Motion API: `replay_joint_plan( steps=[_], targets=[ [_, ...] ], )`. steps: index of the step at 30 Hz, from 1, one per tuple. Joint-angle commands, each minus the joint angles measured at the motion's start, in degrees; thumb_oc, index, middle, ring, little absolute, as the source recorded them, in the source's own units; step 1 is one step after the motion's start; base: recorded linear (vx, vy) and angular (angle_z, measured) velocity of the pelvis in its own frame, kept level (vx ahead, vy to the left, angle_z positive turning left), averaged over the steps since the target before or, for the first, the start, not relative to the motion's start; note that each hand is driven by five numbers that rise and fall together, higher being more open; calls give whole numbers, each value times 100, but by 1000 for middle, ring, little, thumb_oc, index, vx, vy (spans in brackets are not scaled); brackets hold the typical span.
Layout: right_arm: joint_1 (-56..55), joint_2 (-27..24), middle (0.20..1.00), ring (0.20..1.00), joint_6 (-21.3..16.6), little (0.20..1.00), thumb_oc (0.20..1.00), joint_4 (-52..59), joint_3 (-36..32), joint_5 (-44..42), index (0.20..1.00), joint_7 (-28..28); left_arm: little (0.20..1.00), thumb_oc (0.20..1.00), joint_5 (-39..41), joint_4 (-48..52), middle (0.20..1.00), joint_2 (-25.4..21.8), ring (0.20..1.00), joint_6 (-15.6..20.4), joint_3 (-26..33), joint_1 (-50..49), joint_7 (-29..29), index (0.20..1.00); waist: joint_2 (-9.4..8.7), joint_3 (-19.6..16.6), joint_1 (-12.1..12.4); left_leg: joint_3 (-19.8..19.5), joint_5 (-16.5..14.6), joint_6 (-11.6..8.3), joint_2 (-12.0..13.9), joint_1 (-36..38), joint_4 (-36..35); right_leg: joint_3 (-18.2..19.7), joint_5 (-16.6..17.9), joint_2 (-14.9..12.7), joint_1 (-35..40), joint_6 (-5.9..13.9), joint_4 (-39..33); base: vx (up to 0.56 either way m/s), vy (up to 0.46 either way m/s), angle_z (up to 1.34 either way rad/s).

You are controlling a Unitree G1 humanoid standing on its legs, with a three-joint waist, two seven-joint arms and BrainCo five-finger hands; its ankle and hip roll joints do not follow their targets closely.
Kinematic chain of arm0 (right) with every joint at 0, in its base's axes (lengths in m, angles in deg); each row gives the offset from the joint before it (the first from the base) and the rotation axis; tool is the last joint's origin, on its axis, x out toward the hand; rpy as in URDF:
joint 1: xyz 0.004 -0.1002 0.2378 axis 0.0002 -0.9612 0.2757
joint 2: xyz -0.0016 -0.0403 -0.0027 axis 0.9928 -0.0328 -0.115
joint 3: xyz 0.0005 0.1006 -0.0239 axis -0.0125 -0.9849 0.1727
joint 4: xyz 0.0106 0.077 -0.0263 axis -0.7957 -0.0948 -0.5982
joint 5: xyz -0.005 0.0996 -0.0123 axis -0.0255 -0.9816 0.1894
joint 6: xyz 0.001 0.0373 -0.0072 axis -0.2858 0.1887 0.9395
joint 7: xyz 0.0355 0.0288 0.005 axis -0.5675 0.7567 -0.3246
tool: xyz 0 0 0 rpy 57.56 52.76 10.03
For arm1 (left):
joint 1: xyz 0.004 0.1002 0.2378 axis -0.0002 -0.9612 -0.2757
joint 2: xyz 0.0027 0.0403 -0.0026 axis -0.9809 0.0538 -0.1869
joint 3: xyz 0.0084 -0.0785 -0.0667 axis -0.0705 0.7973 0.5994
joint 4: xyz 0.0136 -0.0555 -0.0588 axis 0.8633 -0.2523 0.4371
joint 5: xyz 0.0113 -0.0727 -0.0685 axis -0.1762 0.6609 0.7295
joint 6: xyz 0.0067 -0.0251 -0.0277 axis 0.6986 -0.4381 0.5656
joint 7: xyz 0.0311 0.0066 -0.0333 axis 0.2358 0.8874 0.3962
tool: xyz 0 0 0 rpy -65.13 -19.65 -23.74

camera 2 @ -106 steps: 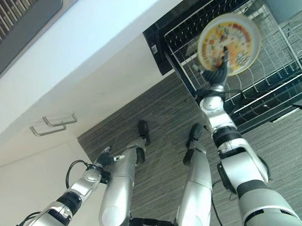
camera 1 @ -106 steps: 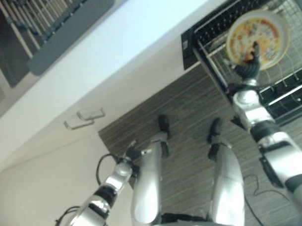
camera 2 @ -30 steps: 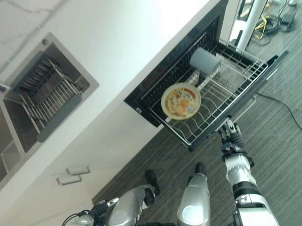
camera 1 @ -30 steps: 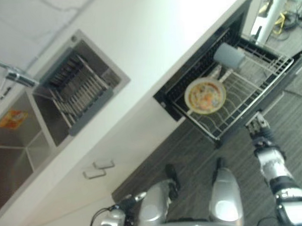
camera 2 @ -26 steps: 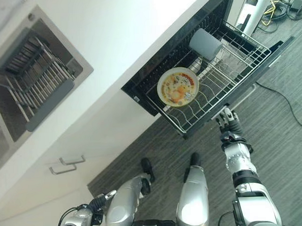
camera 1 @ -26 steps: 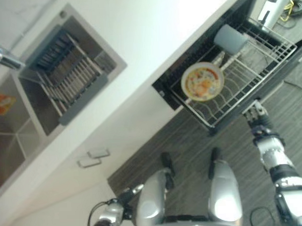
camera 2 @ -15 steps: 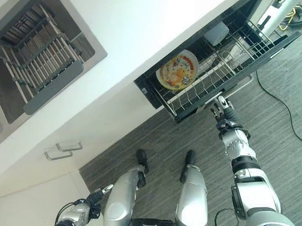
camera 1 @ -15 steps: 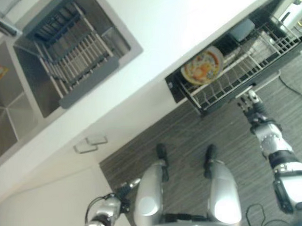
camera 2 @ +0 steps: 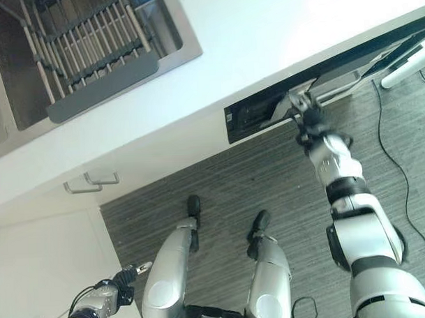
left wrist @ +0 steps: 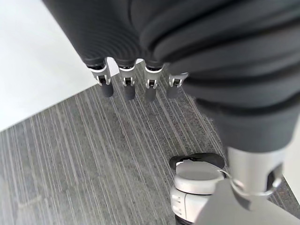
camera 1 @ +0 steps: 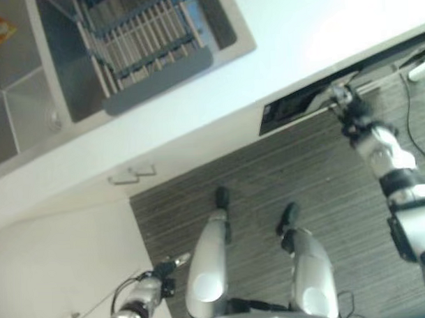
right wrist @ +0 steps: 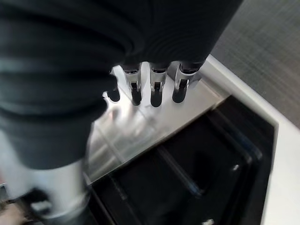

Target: Place the dishes in the dishwasher.

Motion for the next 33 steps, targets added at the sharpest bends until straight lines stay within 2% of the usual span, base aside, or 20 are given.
replay_joint_plan(
  steps=[1, 4, 10, 15, 17, 20, 23, 24, 25, 29, 33],
  targets=[
    [1524, -11, 1000, 1000, -789, 1000, 1000, 888, 236, 100, 1000, -493, 1000, 1000, -12, 54, 1000, -565, 1000, -148, -57, -201, -22, 1000, -257, -198, 413, -77, -813, 205, -200, -198, 680, 262, -142, -70, 4, 205, -31, 41, -56, 18],
    [1766, -169, 1000, 1000, -857, 1000, 1000, 833, 397, 51, 1000, -440, 1000, 1000, -25, 45, 1000, -769, 1000, -69, 68, -263, -57, 1000, -431, -198, 547, -152, -844, 214, -155, -322, 784, 150, -111, -26, 53, 213, -46, 43, -43, 10],
    [1964, -270, 1000, 1000, -873, 1000, 1000, 800, 490, -60, 1000, -403, 1000, 1000, -22, 118, 1000, -968, 1000, -19, 171, -237, -75, 1000, -597, -198, 668, -191, -859, 231, -130, -407, 819, 10, -79, 7, 158, 244, -107, 18, -38, 13],
    [1848, -193, 1000, 1000, -792, 1000, 1000, 694, 449, -63, 1000, -426, 1000, 1000, 98, 162, 1000, -1033, 1000, -2, 223, -242, -61, 1000, -657, -198, 738, -189, -852, 244, -138, -340, 754, -65, -32, 5, 295, 290, -216, -23, -47, 3],
    [1650, -92, 1000, 1000, -676, 1000, 1000, 575, 372, -117, 1000, -431, 1000, 1000, 496, 211, 1000, -992, 1000, 25, 288, -259, -238, 1000, -660, -198, 741, -166, -831, 236, -140, -202, 657, -70, -19, 26, 434, 304, -319, -71, -45, 7],
    [1251, 59, 1000, 1000, -514, 1000, 1000, 481, 185, -83, 1000, -417, 1000, 1000, 625, 236, 1000, -908, 1000, -75, 358, -270, -432, 1000, -636, -198, 714, -126, -798, 216, -151, 17, 500, -69, 2, 45, 621, 323, -471, -95, -39, 6],
    [349, 379, 1000, 1000, -549, 1000, 1000, 526, -40, 157, 1000, -637, 1000, 1000, 891, 227, 1000, -652, 1000, 102, 495, -280, -566, 1000, -566, -198, 592, 16, -692, 176, -125, 479, 180, -41, 36, 40, 952, 353, -691, -106, 4, -7],
    [-502, 634, 1000, 1000, -512, 1000, 1000, 797, -189, 471, 1000, -756, 1000, 1000, 979, 318, 1000, -464, 1000, 198, 572, -291, -695, 1000, -501, -200, 443, 136, -620, 145, -93, 866, -45, -13, 58, 25, 1248, 360, -846, -136, 16, -23],
    [-719, 686, 1000, 1000, -525, 1000, 1000, 850, -226, 546, 1000, -813, 1000, 1000, 996, 343, 1000, -416, 1000, 174, 591, -293, -686, 1000, -488, -204, 398, 161, -616, 138, -90, 964, -92, -8, 51, 22, 1323, 362, -878, -109, 11, -26],
    [-2242, 1068, 1000, 1000, -585, 1000, 1000, 1285, -334, 730, 1000, -694, 1000, 1000, 1136, 371, 1000, -92, 1000, 125, 684, -519, -812, 1000, -374, -544, 23, 413, -520, 45, 8, 1464, -488, 46, 59, 16, 1641, 373, -1152, -61, 34, -24],
    [-3807, 1274, 1000, 1000, -788, 1000, 1000, 1245, -409, 1440, 1000, -757, 1000, 1000, 977, 422, 1000, 150, 1000, 246, 786, -797, -882, 1000, -185, -879, -375, 645, -444, -47, 93, 1889, -805, 112, 24, -12, 1884, 372, -1340, -68, 45, -29]
  ],
)
